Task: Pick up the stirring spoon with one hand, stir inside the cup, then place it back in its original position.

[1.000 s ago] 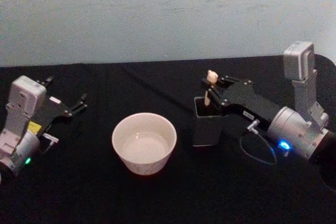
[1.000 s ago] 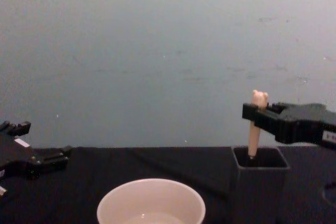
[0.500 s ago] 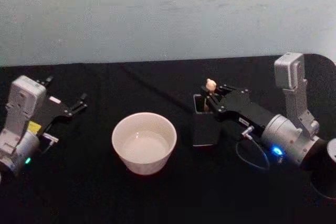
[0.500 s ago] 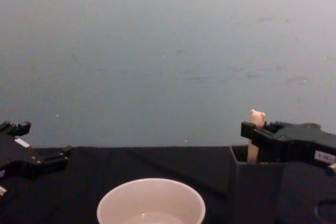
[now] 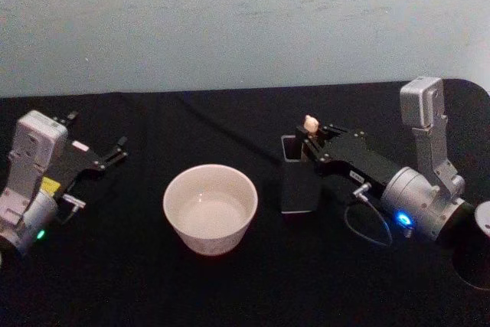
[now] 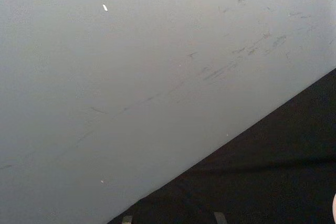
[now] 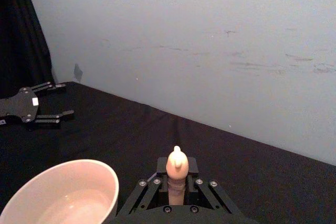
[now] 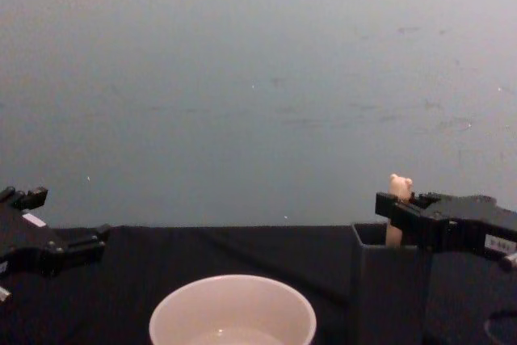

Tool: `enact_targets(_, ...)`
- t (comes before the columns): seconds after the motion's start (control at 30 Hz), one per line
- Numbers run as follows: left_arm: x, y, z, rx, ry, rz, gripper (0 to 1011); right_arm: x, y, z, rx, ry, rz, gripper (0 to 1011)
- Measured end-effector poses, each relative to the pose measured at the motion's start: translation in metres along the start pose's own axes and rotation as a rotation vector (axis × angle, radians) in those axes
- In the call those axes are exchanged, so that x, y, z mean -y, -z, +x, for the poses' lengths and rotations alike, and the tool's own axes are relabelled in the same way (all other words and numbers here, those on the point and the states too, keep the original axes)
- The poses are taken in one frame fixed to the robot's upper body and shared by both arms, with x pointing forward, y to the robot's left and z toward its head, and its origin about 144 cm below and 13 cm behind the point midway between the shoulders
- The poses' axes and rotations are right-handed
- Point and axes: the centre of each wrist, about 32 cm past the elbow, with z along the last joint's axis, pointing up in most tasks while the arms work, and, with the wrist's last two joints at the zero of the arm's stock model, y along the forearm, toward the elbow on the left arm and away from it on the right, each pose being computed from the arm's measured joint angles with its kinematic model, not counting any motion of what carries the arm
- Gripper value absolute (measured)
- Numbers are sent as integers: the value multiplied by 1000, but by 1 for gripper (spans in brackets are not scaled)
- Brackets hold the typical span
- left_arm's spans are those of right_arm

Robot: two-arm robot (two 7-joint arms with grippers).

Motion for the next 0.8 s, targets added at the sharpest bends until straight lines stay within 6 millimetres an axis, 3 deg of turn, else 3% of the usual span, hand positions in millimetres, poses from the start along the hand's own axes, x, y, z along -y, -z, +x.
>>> enact_targets(0.3, 0, 0, 0, 0, 0, 0, 1001, 0, 0, 0, 1, -2, 0, 188)
enact_targets(0.43, 0, 0, 0, 0, 0, 0, 1001, 0, 0, 0, 1, -2, 0, 261)
enact_targets(0.8, 0, 0, 0, 0, 0, 0, 1001, 0, 0, 0, 2, -5, 1, 607)
